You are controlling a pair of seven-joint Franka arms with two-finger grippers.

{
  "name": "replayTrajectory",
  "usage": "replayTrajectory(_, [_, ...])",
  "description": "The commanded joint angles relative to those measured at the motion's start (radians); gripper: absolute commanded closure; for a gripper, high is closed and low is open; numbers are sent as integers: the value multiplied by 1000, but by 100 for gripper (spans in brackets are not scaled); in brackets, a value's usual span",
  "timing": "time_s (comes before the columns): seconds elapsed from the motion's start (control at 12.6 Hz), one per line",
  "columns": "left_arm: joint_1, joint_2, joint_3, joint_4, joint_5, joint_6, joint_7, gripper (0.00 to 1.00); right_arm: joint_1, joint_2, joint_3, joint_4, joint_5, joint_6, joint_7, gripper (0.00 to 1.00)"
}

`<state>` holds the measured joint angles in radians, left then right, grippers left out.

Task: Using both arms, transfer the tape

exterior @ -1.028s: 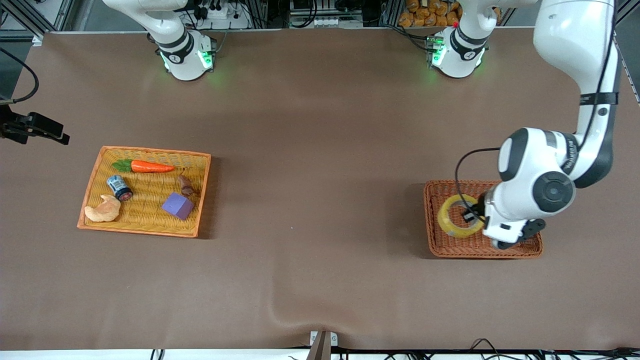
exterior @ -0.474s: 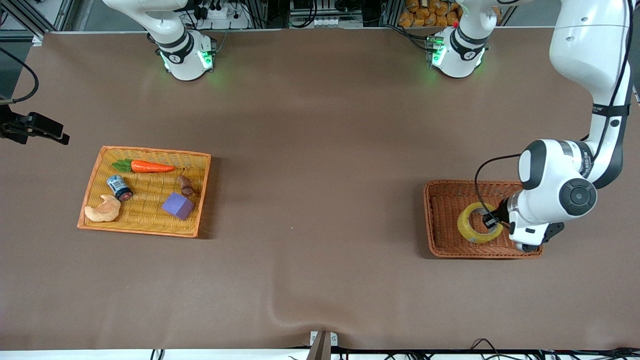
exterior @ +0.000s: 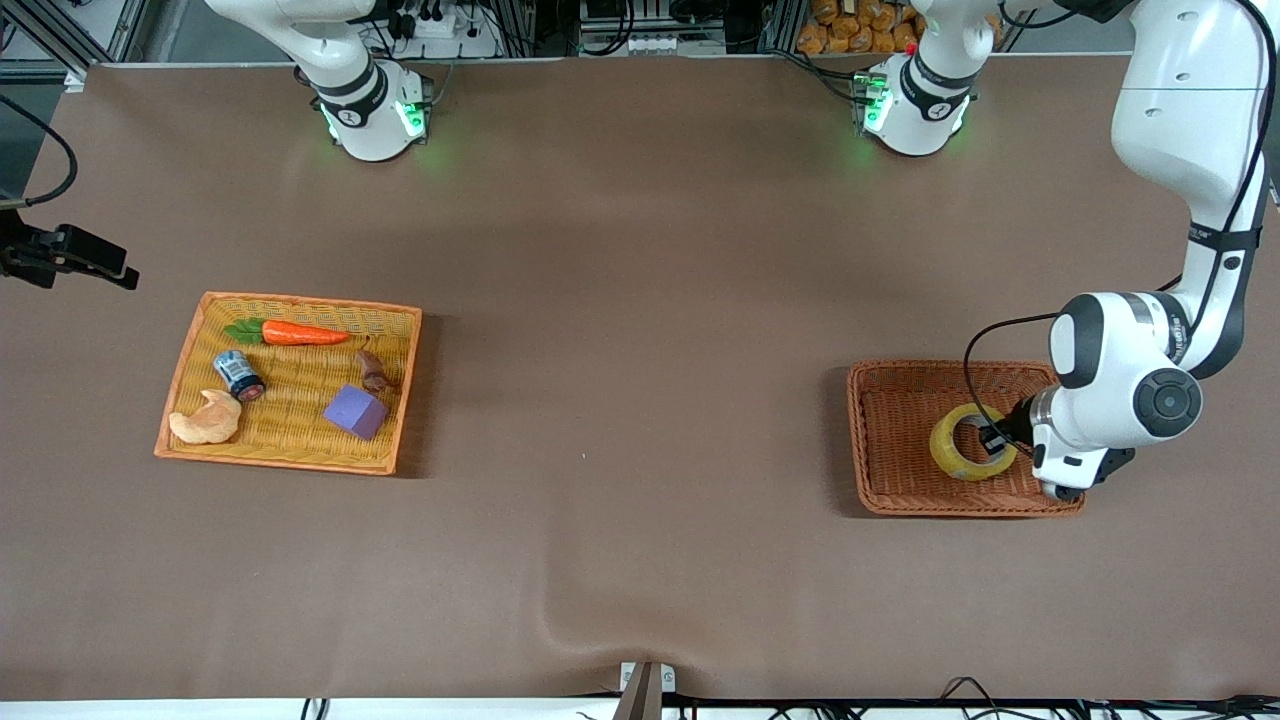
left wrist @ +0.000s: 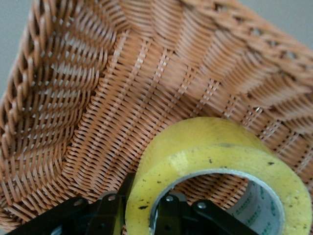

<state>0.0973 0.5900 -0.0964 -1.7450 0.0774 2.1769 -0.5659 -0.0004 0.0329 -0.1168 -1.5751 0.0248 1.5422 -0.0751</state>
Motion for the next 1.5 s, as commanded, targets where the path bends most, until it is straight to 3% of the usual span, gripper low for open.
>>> replayTrajectory(0.0, [4, -32, -11, -40, 19, 12, 11, 85, -9, 7, 9, 18, 0, -7, 9, 0])
replayTrajectory(0.08, [9, -41, -13, -54, 19, 11, -6, 29, -9, 7, 9, 18, 0, -7, 9, 0])
replayTrajectory(0.16, [6, -50, -11, -64, 19, 11, -3, 0, -9, 5, 9, 18, 0, -7, 9, 0])
replayTrajectory(0.55, [5, -159, -23, -54, 13, -9, 14, 0, -9, 5, 9, 18, 0, -7, 9, 0])
replayTrajectory(0.87, [9, -262, -81, -47, -2, -12, 30, 0, -4, 7, 9, 18, 0, -7, 8, 0])
replayTrajectory(1.42, [10, -461, -151, -44, -5, -229, 231, 0, -3, 7, 11, 18, -6, -5, 8, 0])
